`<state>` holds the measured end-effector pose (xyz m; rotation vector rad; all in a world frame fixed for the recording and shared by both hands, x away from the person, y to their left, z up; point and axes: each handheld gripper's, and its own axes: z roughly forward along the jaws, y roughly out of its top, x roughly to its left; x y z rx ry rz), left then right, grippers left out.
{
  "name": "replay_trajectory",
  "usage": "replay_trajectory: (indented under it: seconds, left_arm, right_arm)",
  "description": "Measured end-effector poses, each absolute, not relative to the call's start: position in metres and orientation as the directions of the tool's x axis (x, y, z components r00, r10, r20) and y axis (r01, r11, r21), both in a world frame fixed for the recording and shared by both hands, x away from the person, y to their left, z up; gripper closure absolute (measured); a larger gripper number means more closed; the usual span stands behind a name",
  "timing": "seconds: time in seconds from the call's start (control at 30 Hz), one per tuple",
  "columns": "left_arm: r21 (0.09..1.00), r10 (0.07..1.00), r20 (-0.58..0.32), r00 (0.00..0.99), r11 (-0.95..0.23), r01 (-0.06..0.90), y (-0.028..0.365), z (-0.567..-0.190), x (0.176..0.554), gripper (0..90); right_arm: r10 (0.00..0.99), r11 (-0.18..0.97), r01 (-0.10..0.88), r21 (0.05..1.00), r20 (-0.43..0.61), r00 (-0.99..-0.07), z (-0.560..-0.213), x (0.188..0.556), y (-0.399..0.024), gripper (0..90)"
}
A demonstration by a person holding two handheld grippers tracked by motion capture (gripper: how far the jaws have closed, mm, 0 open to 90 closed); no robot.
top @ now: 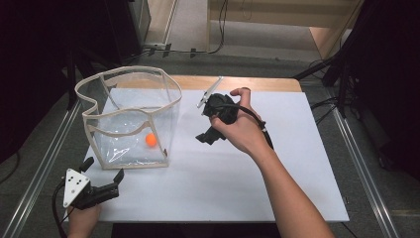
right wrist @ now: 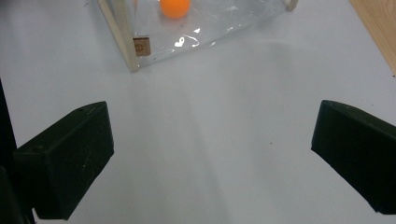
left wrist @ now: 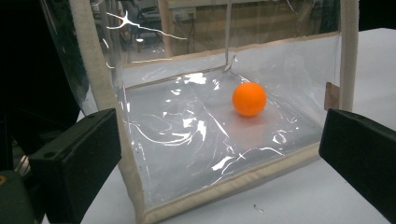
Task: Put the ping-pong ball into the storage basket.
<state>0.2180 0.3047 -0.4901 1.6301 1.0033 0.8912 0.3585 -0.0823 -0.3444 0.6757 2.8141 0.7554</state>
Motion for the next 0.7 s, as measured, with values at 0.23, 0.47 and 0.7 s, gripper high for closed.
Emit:
replay_trajectory:
  seconds: [0.23,0.47,0.7]
  left_arm:
    - [0.965,0.918,0.088,0.387,-0.174,0.194,0.305,-0.49,0.218,0.0]
    - [0.965,0.918,0.089,0.386,-0.175,0.194,0.305,-0.49,0.218,0.0]
    - [0.965,0.918,0.089,0.386,-0.175,0.194,0.304,-0.49,0.218,0.0]
  right_arm:
    - [0.475,0.748,0.391,0.536,-0.021,-0.88,-0.358,0.35,-0.095,0.0]
    - [0.487,0.734,0.392,0.554,-0.028,-0.873,-0.367,0.343,-0.108,0.0]
    - [0.501,0.722,0.392,0.57,-0.041,-0.864,-0.371,0.336,-0.12,0.0]
